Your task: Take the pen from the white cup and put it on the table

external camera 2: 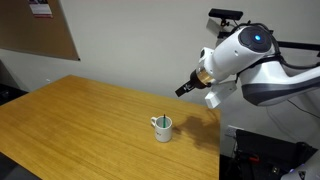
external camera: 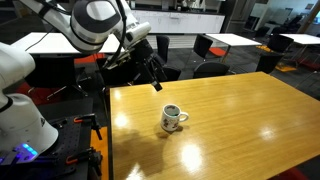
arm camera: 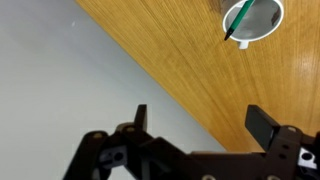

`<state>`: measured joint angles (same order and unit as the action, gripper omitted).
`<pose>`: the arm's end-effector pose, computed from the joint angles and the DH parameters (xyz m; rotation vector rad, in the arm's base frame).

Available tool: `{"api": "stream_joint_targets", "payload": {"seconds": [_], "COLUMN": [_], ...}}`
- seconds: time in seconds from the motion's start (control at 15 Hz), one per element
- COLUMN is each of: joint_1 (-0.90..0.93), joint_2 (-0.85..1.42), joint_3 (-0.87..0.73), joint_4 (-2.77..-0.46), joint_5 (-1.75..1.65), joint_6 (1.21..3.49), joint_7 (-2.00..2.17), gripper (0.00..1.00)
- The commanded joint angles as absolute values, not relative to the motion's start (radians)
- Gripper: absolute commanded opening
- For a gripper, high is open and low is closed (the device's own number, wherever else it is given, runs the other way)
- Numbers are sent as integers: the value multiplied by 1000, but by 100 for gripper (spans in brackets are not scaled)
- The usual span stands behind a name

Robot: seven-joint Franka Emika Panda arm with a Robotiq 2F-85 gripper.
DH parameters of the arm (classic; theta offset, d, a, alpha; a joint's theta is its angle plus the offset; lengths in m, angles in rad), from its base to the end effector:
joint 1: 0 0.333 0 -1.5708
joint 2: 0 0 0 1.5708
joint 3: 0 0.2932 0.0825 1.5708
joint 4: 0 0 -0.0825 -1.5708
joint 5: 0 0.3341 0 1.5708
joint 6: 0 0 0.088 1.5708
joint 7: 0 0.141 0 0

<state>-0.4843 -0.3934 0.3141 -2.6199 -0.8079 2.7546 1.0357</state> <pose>0.4197 -0.0525 0.4025 2.5591 -0.6681 0.8845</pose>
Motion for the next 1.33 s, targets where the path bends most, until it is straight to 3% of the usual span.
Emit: {"api": "stream_joint_targets", "payload": {"seconds": [0.0, 0.47, 1.27], "joint_1": [-498, -519, -642], "joint_2": [-386, -360, -324], "joint_3": [329, 347, 502], "joint_4": [-2615, -2608, -2593], "joint_5": [-834, -869, -1202], "joint_6": [2763, 2812, 2876], "joint_7": [1067, 1113, 1841], "gripper": [100, 100, 100]}}
